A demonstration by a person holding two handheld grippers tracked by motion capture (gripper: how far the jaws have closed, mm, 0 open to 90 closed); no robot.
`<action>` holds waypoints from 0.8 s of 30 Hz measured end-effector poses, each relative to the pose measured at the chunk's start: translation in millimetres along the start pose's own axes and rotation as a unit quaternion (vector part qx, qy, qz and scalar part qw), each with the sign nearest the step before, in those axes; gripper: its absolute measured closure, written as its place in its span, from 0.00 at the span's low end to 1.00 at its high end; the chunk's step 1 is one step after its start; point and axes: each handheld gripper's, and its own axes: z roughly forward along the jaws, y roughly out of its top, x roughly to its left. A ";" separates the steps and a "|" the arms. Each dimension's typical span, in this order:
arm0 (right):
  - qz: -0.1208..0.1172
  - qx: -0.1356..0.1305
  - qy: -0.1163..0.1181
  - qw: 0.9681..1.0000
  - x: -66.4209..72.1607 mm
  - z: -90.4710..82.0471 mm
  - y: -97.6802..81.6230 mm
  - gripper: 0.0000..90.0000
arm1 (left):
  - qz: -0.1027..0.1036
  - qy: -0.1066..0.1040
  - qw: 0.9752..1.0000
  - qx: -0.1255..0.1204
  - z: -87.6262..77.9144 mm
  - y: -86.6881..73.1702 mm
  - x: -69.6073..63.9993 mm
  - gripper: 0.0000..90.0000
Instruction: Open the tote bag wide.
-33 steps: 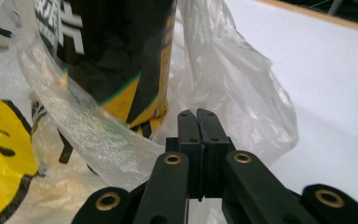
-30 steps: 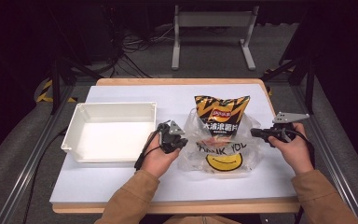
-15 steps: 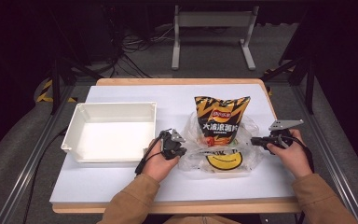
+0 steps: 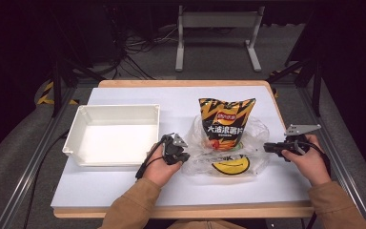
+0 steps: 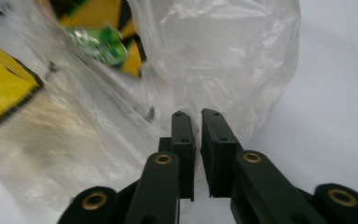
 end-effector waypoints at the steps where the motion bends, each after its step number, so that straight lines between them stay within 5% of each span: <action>1: -0.001 -0.007 0.003 1.000 1.4 -4.3 2.8 0.88 | 0.001 -0.001 1.000 0.000 -0.7 0.1 -0.5 0.97; 13: -0.021 -0.093 0.003 0.995 12.4 -34.7 39.8 0.69 | 0.007 -0.012 1.000 -0.018 -11.9 3.8 -6.5 0.87; 18: -0.011 -0.125 -0.005 0.992 8.9 -31.9 50.9 0.63 | 0.009 0.011 0.998 -0.055 -22.1 7.8 -11.7 0.38; 24: -0.014 -0.128 -0.011 0.992 5.3 -32.2 58.4 0.62 | -0.016 -0.017 0.992 -0.120 -46.4 16.9 -9.5 0.22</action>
